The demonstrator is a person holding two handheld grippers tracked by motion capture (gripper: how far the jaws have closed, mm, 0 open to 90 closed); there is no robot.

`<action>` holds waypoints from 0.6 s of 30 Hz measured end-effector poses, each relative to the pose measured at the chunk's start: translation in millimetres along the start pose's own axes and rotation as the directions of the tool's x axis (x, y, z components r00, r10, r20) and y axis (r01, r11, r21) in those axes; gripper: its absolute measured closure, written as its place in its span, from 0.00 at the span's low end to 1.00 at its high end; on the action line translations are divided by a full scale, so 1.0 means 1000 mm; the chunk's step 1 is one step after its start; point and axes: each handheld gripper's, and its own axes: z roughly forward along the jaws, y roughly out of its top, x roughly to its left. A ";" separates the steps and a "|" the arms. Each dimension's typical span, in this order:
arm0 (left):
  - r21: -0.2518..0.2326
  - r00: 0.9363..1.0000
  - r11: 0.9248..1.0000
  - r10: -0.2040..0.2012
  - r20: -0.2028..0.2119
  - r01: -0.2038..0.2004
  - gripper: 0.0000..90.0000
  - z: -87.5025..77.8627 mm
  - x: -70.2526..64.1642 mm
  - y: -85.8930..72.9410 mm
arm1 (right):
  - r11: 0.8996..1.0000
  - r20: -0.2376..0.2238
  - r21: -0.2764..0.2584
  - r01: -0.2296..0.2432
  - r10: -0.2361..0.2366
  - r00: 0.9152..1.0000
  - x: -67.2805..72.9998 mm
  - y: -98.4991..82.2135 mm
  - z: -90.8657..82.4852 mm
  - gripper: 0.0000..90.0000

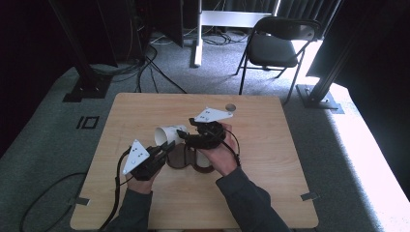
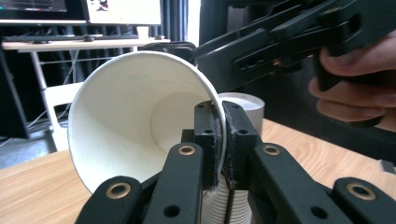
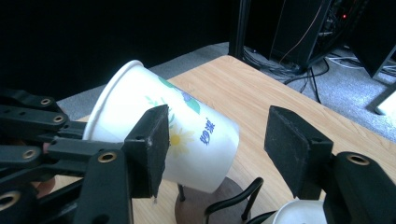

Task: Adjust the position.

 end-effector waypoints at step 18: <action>0.049 0.994 0.999 0.020 -0.111 -0.015 0.96 -0.006 0.012 0.003 | 0.999 0.023 -0.032 -0.019 0.020 1.000 -0.009 -0.004 -0.014 0.43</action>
